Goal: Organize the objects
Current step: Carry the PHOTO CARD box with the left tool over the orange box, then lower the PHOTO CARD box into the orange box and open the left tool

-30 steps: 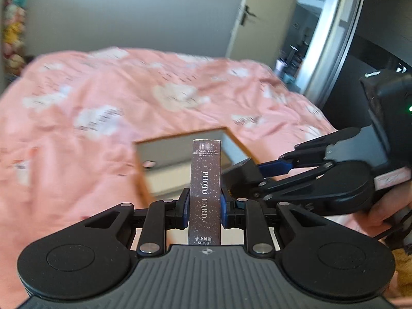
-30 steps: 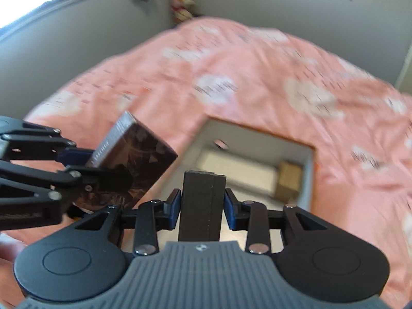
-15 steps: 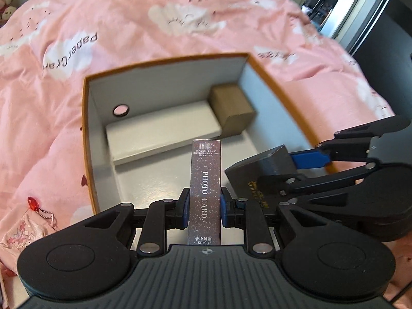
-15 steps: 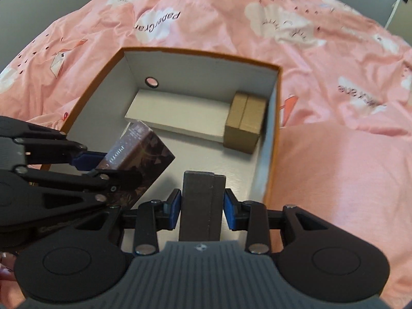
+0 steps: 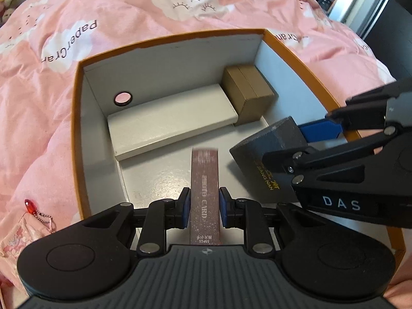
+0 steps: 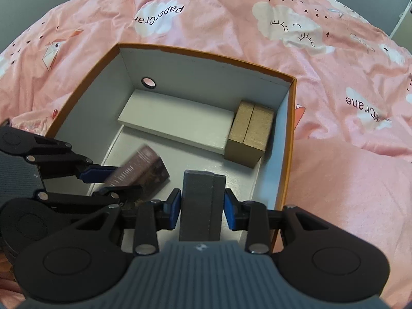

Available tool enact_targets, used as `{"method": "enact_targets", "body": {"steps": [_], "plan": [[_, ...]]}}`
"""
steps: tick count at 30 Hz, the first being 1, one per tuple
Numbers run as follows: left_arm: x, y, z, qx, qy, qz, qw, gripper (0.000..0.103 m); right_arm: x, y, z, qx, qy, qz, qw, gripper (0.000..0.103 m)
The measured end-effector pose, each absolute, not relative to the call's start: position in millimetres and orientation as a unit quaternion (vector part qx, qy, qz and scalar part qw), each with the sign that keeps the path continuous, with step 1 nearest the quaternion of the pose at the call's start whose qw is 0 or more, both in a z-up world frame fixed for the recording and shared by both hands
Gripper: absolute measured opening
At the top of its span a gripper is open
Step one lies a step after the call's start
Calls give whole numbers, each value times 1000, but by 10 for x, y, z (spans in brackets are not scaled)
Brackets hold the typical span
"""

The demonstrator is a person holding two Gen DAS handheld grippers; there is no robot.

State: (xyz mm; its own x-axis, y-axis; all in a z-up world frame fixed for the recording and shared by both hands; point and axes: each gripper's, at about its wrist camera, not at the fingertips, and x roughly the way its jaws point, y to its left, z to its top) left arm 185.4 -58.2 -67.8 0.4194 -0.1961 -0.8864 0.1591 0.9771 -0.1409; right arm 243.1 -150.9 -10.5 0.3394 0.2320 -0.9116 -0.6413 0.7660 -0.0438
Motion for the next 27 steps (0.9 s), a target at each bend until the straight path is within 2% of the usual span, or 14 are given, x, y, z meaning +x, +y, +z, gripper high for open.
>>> {"method": "enact_targets", "body": {"steps": [3, 10, 11, 16, 27], "plan": [[1842, -587, -675, -9, 525, -115, 843, 32, 2438, -1511, -109, -197, 509, 278, 790, 37], [1762, -585, -542, 62, 497, -148, 853, 36, 2432, -1517, -102, -191, 513, 277, 790, 37], [1766, -569, -538, 68, 499, -157, 850, 35, 2434, -1529, -96, -186, 514, 279, 789, 37], [1790, -536, -530, 98, 502, -174, 841, 18, 2413, -1541, -48, -166, 517, 285, 790, 37], [1821, -565, -528, 176, 493, -176, 834, 17, 2384, -1409, -54, -116, 529, 306, 783, 36]]}}
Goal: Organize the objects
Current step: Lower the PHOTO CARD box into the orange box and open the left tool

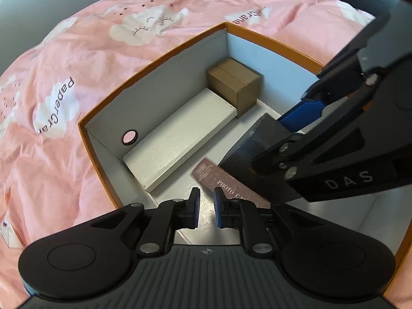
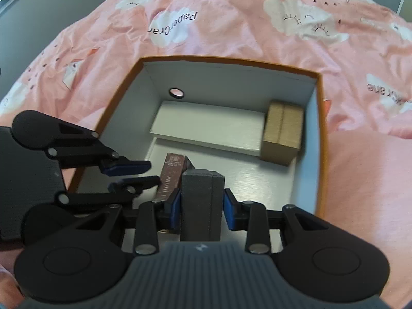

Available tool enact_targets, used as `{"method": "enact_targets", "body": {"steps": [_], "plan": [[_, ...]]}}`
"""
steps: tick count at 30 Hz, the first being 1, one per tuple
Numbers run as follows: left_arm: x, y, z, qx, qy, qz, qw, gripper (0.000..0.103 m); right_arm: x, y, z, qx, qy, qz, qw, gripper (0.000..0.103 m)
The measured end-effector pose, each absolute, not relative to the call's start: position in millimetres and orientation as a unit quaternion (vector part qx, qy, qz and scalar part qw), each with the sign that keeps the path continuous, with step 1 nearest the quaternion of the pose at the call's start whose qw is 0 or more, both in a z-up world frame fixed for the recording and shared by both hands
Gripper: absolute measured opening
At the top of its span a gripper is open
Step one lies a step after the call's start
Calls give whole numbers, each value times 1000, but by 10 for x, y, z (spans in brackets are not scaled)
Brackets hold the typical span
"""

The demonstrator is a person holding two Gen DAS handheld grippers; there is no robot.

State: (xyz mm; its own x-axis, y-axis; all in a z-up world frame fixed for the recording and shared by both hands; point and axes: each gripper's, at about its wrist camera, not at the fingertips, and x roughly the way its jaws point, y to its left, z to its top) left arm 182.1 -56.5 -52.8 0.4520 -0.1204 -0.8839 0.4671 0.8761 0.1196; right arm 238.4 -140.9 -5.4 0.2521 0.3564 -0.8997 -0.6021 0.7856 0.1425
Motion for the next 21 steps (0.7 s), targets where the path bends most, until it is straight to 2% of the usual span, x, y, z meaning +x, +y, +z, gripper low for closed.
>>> {"method": "enact_targets", "body": {"steps": [10, 21], "plan": [[1777, -586, -329, 178, 465, -249, 831, 17, 2445, -1525, -11, -65, 553, 315, 769, 36], [1846, -806, -544, 243, 485, -268, 796, 13, 2447, -1618, -47, -73, 560, 307, 766, 36]]}}
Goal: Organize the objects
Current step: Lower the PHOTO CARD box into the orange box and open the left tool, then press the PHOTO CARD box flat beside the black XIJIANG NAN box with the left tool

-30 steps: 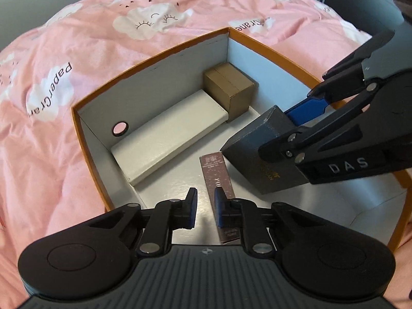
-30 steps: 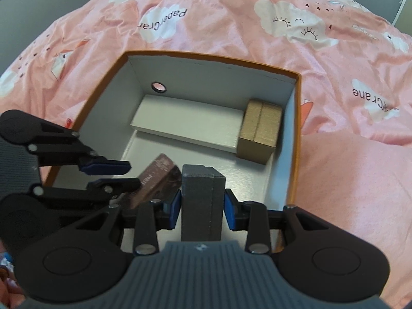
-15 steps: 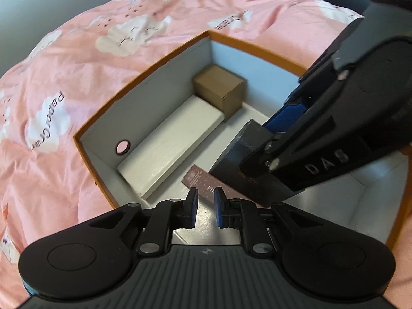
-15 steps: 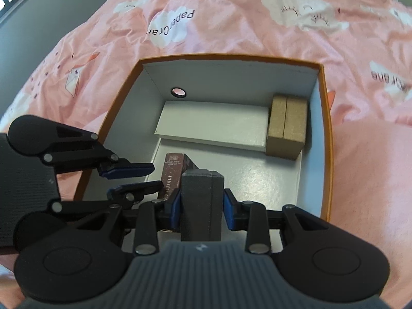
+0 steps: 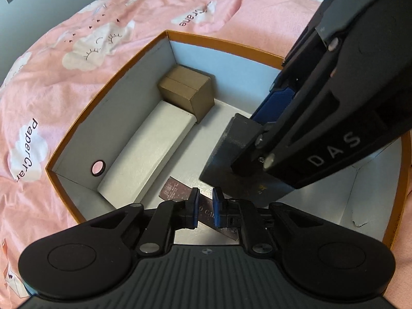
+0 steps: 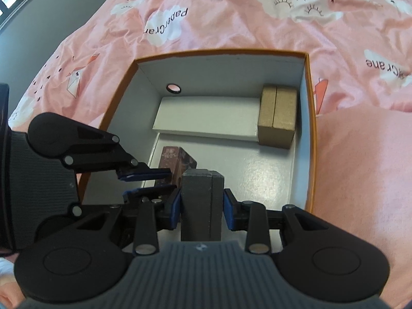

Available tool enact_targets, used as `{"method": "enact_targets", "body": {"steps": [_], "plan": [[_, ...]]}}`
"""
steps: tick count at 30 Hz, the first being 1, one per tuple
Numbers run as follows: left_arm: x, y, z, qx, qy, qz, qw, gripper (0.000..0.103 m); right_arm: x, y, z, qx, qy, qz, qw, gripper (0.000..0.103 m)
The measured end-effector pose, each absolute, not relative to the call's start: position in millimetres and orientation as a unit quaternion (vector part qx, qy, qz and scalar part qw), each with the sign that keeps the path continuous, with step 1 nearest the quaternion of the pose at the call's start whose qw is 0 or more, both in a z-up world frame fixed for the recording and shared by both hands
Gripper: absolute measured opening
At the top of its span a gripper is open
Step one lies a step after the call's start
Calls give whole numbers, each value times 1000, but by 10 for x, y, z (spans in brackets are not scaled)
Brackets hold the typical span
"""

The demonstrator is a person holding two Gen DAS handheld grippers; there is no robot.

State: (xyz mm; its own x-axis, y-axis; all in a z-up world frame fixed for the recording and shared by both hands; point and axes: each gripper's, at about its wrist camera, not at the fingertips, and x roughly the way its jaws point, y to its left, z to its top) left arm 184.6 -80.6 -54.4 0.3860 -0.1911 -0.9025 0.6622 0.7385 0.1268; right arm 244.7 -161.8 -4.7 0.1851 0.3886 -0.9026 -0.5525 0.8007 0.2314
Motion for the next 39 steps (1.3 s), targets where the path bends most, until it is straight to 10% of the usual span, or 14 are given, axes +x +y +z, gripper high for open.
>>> {"method": "enact_targets", "body": {"steps": [11, 22, 39], "plan": [[1844, -769, -605, 303, 504, -249, 770, 7, 2536, -1505, -149, -74, 568, 309, 759, 36], [1692, -850, -799, 395, 496, -301, 712, 50, 2810, -1531, -419, 7, 628, 318, 711, 38], [1554, -845, -953, 431, 484, -328, 687, 67, 2358, -1205, -441, -318, 550, 406, 657, 74]]}}
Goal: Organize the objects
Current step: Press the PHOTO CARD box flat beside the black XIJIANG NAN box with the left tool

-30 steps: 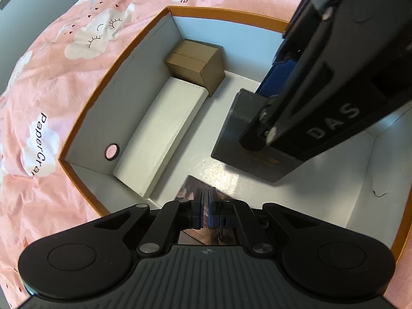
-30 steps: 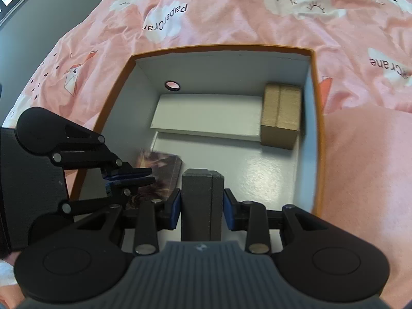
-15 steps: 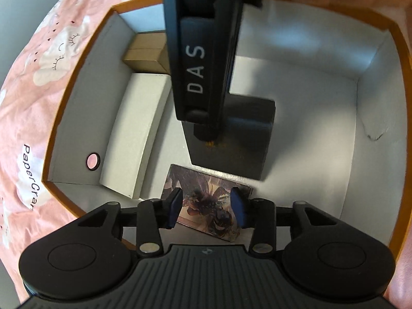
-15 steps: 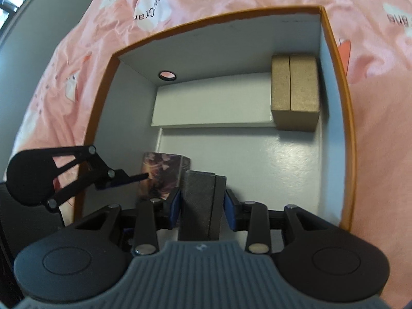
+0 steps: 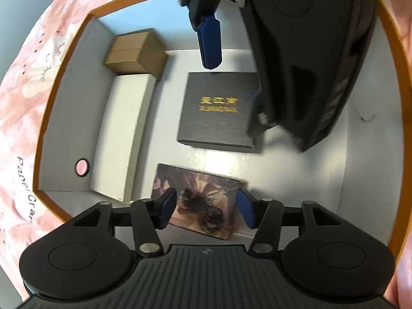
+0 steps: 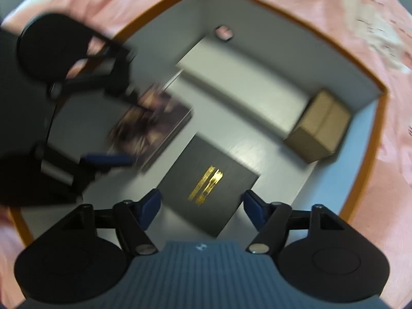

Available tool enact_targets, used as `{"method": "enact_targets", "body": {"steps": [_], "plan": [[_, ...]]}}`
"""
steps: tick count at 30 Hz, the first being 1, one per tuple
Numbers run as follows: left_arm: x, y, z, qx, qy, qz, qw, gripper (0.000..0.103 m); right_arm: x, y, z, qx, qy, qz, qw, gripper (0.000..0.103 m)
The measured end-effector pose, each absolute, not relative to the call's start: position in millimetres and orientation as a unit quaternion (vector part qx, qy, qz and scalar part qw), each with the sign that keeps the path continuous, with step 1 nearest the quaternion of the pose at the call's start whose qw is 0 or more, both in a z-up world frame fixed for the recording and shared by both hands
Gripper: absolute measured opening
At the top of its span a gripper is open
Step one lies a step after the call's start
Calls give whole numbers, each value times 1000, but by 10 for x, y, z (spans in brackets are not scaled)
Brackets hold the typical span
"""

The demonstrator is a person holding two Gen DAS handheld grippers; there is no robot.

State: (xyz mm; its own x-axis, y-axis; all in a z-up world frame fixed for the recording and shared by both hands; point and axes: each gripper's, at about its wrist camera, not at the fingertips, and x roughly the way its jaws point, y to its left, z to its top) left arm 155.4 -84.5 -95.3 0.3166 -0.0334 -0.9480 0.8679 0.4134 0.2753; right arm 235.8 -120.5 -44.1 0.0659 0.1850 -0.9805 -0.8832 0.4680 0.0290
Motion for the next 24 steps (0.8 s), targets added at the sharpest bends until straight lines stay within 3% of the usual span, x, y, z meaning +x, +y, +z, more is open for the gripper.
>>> {"method": "enact_targets", "body": {"steps": [3, 5, 7, 9, 15, 18, 21, 24], "plan": [[1498, -847, -1040, 450, 482, -323, 679, 69, 2283, -1210, -509, -365, 545, 410, 634, 75], [1493, -840, -1096, 459, 480, -314, 678, 65, 2242, -1209, -568, -386, 540, 411, 625, 73], [1514, -822, -1118, 456, 482, -310, 681, 64, 2246, -1208, -619, -397, 537, 408, 622, 60], [1545, -795, -1121, 452, 482, -308, 684, 59, 2280, -1212, -645, -399, 534, 407, 625, 53], [1611, -841, -1114, 448, 476, -293, 697, 45, 2445, -1205, -634, -379, 522, 415, 642, 51], [1644, -829, -1111, 440, 476, -298, 701, 45, 2543, -1196, -627, -368, 520, 411, 652, 46], [1646, -815, -1119, 435, 473, -304, 703, 44, 2629, -1201, -617, -358, 517, 411, 660, 32], [1643, -790, -1122, 429, 471, -308, 706, 43, 2702, -1213, -618, -351, 516, 407, 667, 30]]}}
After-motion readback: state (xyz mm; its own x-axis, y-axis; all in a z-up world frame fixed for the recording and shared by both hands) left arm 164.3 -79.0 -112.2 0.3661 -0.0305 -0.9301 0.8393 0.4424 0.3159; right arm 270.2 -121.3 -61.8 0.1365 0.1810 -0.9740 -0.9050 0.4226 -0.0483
